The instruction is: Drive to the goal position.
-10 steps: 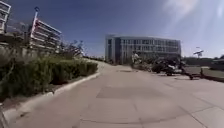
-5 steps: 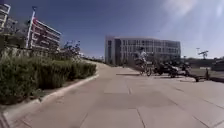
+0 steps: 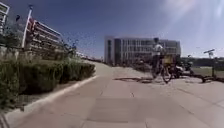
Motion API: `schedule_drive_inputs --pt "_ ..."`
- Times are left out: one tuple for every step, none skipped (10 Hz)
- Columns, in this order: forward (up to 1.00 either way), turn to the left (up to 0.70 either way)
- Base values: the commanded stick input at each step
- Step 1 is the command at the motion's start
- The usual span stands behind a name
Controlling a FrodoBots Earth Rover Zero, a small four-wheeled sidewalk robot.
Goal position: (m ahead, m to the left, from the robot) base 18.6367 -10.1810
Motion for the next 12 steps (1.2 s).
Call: schedule_drive_inputs --pt "0.7 0.09" --pt "0.7 0.09" --pt "0.7 0.05" --pt "0.7 0.01" --pt "0.7 0.01" --pt "0.7 0.01" --pt "0.7 0.01" --pt "0.7 0.01" --pt "0.7 0.01" --pt "0.7 0.01" --pt "0.7 0.01" --pt "0.7 0.01"
